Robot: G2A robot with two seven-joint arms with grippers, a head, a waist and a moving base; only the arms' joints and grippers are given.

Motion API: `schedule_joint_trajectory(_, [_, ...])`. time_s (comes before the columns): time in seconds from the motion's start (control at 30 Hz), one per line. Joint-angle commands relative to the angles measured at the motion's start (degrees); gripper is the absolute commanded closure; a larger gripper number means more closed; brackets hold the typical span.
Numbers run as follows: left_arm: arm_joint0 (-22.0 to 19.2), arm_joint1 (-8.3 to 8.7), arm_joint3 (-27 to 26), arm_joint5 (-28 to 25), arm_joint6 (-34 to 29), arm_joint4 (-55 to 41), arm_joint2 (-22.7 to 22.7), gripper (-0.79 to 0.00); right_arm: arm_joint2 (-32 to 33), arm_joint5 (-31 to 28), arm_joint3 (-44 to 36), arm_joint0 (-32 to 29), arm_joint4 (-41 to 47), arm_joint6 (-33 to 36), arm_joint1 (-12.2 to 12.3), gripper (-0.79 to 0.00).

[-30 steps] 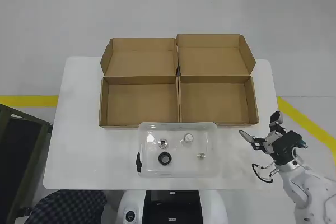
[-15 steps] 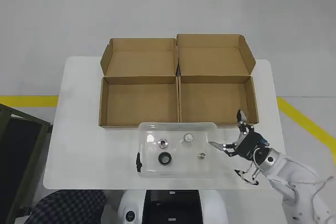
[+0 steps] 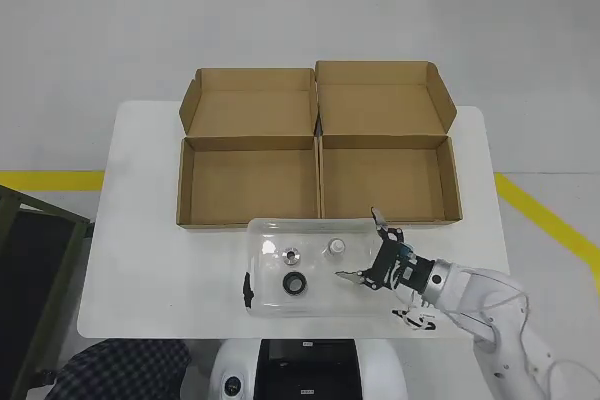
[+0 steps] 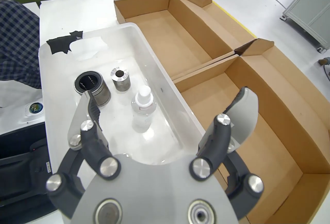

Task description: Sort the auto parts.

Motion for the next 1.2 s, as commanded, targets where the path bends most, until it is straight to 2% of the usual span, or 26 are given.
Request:
schedule_joint_trajectory(0.0, [0.0, 0.0, 0.0, 0.0, 0.0, 0.0, 0.0, -0.785, -1.34, -0.16, 0.09, 0.51, -0.58, 0.77, 0.02, -0.785])
schedule_joint_trajectory(0.43, [0.0, 0.0, 0.0, 0.0, 0.0, 0.0, 0.0, -0.785, -7.24, -2.06, 1.3, 4.3, -5.31, 5.57, 0.33, -0.785])
schedule_joint_trajectory(0.77, [0.0, 0.0, 0.0, 0.0, 0.0, 0.0, 0.0, -0.785, -8.81, -3.26, 5.19, 6.88, -3.2, 6.53, 0.55, -0.785])
schedule_joint_trajectory(1.03, [0.0, 0.0, 0.0, 0.0, 0.0, 0.0, 0.0, -0.785, -10.14, -2.05, 8.13, 8.55, -2.79, 6.92, 0.63, -0.785])
schedule_joint_trajectory(1.17, [0.0, 0.0, 0.0, 0.0, 0.0, 0.0, 0.0, -0.785, -10.7, -1.77, 9.12, 9.29, -2.26, 7.49, 0.68, -0.677])
